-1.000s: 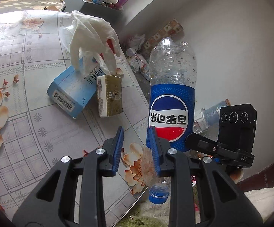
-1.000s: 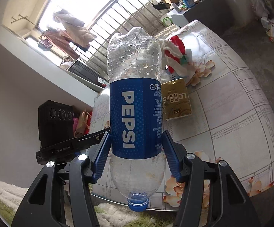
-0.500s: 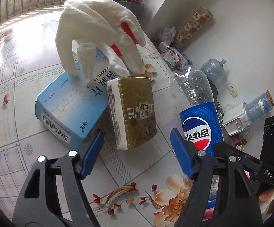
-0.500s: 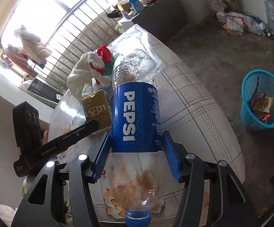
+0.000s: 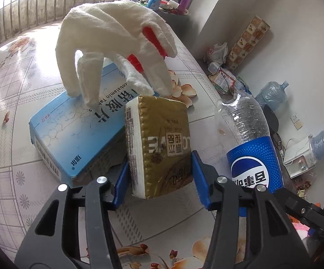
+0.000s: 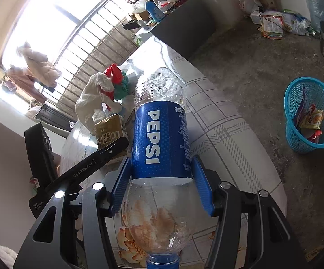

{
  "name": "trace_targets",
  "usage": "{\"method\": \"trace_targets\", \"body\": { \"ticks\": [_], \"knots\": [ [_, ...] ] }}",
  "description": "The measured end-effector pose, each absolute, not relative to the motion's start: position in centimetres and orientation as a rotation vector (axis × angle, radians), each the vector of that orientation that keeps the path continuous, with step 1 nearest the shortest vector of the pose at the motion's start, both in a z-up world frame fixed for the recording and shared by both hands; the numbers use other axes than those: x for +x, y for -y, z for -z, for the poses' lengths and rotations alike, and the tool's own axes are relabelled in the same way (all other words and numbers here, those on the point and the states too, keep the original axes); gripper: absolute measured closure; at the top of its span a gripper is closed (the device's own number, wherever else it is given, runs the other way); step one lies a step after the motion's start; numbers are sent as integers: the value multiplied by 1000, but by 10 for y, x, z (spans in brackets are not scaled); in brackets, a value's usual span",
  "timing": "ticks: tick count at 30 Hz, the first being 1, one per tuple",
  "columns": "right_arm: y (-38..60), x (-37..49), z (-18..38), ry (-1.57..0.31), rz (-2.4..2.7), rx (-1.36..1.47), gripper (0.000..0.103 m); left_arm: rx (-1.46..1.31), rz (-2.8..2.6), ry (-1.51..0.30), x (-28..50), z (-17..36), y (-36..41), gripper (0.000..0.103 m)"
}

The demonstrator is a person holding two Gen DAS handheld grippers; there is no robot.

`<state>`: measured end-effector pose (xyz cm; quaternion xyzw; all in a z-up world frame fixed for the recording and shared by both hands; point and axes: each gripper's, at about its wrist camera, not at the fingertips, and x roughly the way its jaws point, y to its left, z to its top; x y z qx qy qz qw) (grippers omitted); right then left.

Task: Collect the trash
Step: 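Grasp the gold tissue pack with the left tool while the right holds the bottle, then carry the bottle and gold pack over the blue basket with both tools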

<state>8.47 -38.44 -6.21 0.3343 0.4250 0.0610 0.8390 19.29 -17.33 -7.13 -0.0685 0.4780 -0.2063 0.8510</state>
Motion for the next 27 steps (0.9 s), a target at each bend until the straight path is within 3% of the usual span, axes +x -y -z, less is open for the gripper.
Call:
{"method": "trace_targets", "body": {
  "ticks": [12,15,16,20,23,27],
  "knots": [
    [386,48,57,-934,-106,698,49,-14,651,-1168,147,69,144,58],
    [379,38,56,-955,-118,673,48,43,648,-1119,127,62,131,48],
    [376,36,56,-957,-118,662,48,54,642,-1102,123,61,129,40],
    [369,35,56,-964,-125,647,47,53,613,-1076,117,57,126,38],
    [367,37,54,-973,-116,649,36,66,579,-1070,118,60,128,37],
    [362,39,53,-981,-109,620,32,92,549,-1059,121,65,135,38]
  ]
}}
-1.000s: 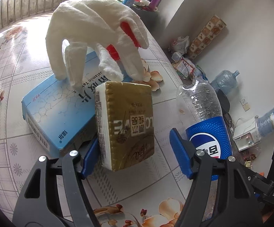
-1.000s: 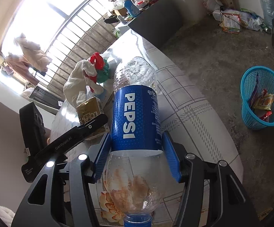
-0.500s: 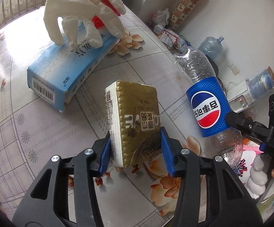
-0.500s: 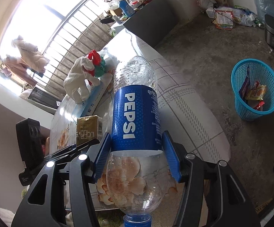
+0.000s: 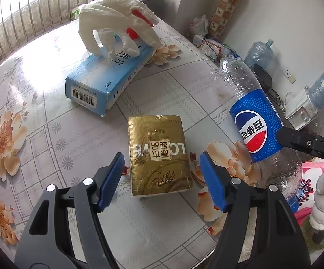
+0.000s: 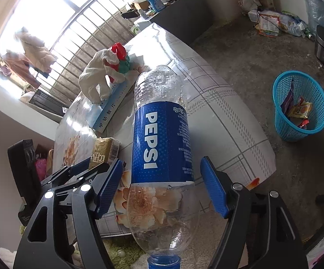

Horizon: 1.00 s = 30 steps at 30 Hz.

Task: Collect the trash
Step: 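Carry the bottle and gold pack over the blue basket with both tools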

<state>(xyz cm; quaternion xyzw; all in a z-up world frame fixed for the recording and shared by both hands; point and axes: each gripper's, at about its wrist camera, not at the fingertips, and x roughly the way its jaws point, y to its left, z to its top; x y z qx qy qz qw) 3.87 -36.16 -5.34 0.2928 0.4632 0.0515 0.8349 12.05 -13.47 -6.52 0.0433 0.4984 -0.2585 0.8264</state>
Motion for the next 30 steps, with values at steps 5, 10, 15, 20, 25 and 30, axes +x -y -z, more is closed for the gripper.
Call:
{"method": "trace_targets", "body": {
  "ticks": [5,10,15,20,25,30],
  "knots": [
    [357,42,59,-1010,-107,618,32,103,509,-1072,120,72,138,38],
    [354,43,63,-1024,-105,610,32,130,483,-1056,119,72,140,43],
    [351,46,64,-1032,-101,592,32,139,478,-1048,117,73,141,50],
    [349,44,64,-1034,-92,555,32,159,463,-1039,113,72,143,51],
    [349,44,65,-1043,-79,528,32,182,446,-1030,110,71,146,51],
    [350,45,64,-1047,-66,519,32,194,441,-1024,108,69,146,51]
  ]
}}
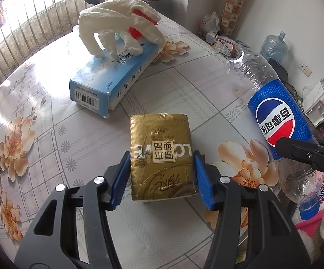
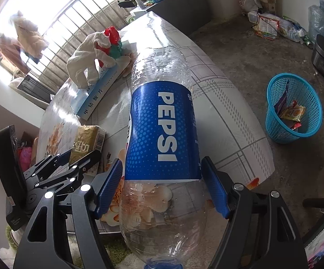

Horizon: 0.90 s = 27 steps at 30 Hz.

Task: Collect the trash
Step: 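Carry the bottle and gold pack over the blue basket with both tools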

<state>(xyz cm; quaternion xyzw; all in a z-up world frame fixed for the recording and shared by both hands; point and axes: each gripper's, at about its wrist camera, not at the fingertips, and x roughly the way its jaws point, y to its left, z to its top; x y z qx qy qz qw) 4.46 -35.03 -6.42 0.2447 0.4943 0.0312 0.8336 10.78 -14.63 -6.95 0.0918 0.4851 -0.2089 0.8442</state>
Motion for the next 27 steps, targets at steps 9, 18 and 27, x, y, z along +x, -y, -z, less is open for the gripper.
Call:
{"method": "trace_targets", "body": {
  "ticks": [9,18,27],
  "knots": [
    [349,46,67,-1058,-51,518,37,202,440,-1016,106,69,147,51],
    [350,46,67,-1052,-43,522,41,204,439,-1013,105,69,147,51],
    [353,44,64,-1032,-44,530,42,200,438,-1006,103,68,146,52]
  ]
}}
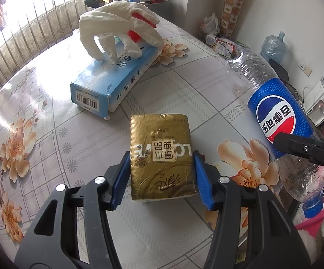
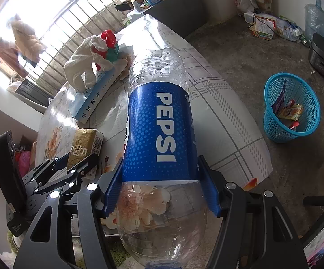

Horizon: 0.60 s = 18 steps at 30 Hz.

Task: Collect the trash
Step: 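Carry the bottle and gold pack over the blue basket with both tools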

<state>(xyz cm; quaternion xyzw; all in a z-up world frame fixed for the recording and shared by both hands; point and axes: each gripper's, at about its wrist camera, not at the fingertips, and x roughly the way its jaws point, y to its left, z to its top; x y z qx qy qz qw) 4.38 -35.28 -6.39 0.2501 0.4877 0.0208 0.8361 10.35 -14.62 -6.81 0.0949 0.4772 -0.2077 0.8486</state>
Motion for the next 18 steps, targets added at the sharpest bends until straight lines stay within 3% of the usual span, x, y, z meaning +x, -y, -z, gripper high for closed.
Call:
{"method": "trace_targets", "body": {
  "ticks": [18],
  "knots": [
    [355,38,53,-989,-59,543,42,189,432,-960,93,55,140,52]
  ]
}}
